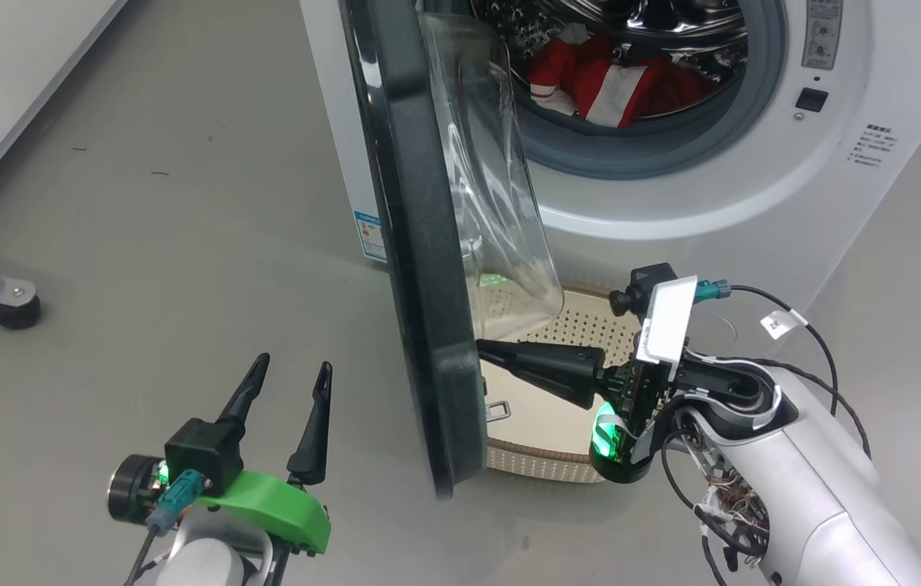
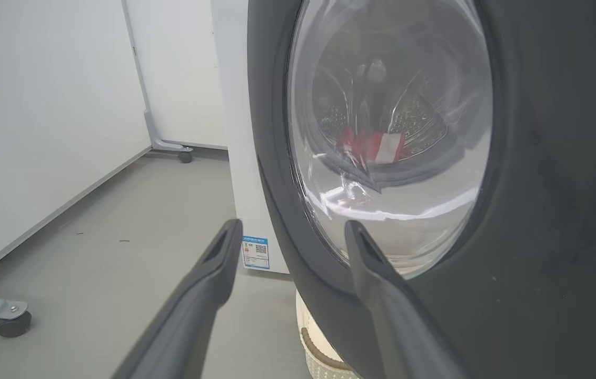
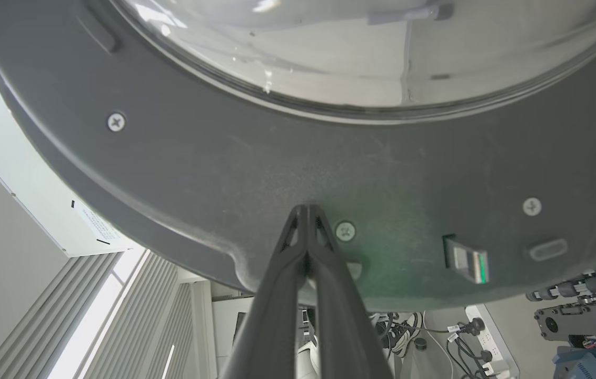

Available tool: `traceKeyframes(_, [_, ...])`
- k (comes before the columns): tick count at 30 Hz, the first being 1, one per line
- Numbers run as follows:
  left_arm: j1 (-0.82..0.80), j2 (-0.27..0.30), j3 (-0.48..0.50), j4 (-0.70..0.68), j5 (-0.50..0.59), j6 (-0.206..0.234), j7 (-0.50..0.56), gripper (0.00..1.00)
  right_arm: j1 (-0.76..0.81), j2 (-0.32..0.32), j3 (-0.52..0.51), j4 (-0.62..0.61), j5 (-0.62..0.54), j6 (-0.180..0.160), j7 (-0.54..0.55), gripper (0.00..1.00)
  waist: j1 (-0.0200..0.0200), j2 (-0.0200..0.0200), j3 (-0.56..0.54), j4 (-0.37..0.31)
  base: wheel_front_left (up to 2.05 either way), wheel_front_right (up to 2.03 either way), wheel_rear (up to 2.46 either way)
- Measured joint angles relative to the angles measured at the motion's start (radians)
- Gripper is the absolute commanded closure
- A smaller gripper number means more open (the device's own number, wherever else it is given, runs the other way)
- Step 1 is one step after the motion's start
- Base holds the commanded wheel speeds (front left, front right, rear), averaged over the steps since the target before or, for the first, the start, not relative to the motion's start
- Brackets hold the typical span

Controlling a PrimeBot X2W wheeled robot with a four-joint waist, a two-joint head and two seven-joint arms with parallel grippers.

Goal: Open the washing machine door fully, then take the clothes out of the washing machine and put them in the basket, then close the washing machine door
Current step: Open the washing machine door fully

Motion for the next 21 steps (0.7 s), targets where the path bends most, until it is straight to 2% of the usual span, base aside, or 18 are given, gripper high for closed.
traceKeyframes(5, [0.000,0.000,0.003,-0.006,0.000,0.003,0.000,0.00,0.000,0.002,0.041,-0.013,0.014,0.000,-0.010,1.00,0.0000,0.0000,0.001,0.008,0.00,0.00,0.00])
traceKeyframes(13, [0.001,0.000,0.004,-0.019,-0.002,0.008,0.000,0.00,0.005,0.002,0.049,-0.035,0.047,0.000,-0.060,1.00,0.0000,0.0000,0.004,0.010,0.00,0.00,0.00])
traceKeyframes(21, [0.017,0.001,0.012,-0.022,-0.008,0.013,0.000,0.00,0.055,0.006,-0.058,-0.088,0.093,0.000,-0.179,1.00,0.0000,0.0000,0.003,0.000,0.00,0.00,0.00])
